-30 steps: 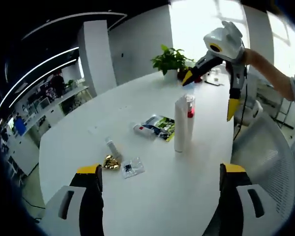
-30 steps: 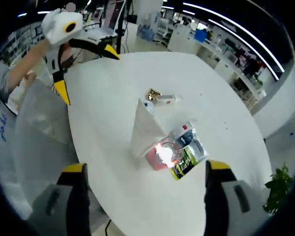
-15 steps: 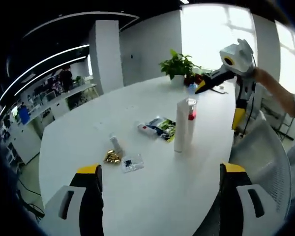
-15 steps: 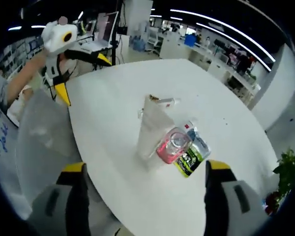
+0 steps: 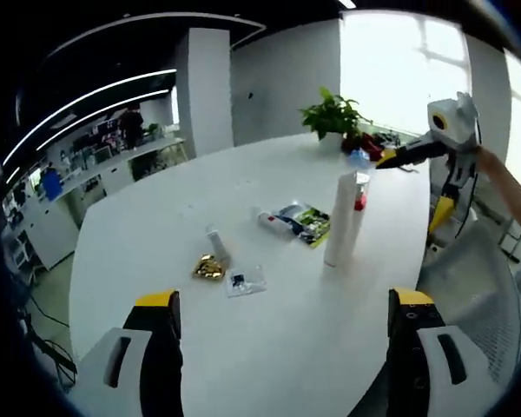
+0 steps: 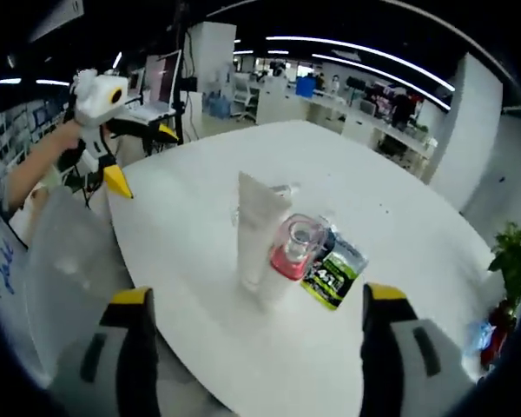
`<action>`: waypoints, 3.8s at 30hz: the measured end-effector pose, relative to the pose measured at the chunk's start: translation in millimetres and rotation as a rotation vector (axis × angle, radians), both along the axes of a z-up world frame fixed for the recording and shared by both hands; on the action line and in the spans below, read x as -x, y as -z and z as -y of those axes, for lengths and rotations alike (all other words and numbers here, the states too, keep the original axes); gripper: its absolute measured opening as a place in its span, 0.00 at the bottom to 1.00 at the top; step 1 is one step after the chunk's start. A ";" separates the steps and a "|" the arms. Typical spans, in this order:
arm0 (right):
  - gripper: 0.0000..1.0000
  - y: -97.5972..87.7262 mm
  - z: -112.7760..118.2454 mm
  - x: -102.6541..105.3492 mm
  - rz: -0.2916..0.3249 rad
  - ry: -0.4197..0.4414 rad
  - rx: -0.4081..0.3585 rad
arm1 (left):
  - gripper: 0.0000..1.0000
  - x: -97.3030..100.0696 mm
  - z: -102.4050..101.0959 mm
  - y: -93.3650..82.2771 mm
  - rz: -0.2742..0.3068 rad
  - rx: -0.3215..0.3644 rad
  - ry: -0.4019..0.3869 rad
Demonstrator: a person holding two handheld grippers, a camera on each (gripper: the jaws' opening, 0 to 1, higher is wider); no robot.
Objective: Arrange the skincare products in the storage area until every visible bottle or jar stands upright without overlapping.
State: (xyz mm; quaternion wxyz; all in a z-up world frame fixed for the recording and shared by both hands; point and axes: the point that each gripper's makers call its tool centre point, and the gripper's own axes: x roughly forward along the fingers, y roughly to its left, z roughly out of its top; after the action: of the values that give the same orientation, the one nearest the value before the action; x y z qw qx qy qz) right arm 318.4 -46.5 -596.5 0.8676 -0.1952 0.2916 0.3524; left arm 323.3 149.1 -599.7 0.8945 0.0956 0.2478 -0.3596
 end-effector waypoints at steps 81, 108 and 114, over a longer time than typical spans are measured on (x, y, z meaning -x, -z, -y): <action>0.49 21.0 14.5 2.7 0.016 0.188 -0.216 | 0.43 -225.2 32.6 134.6 -0.287 -0.289 0.034; 0.43 27.2 21.8 1.2 0.018 0.214 -0.200 | 0.24 -242.9 31.6 147.1 -0.330 -0.301 -0.019; 0.43 27.8 23.4 2.7 0.022 0.217 -0.179 | 0.18 -238.7 35.7 146.8 -0.327 -0.302 -0.015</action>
State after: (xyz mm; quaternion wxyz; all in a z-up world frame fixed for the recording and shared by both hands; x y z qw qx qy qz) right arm 315.6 -69.9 -624.3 0.9176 -0.0883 0.2690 0.2791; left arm 561.9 113.5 -746.5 0.8207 0.1670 0.4412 -0.3225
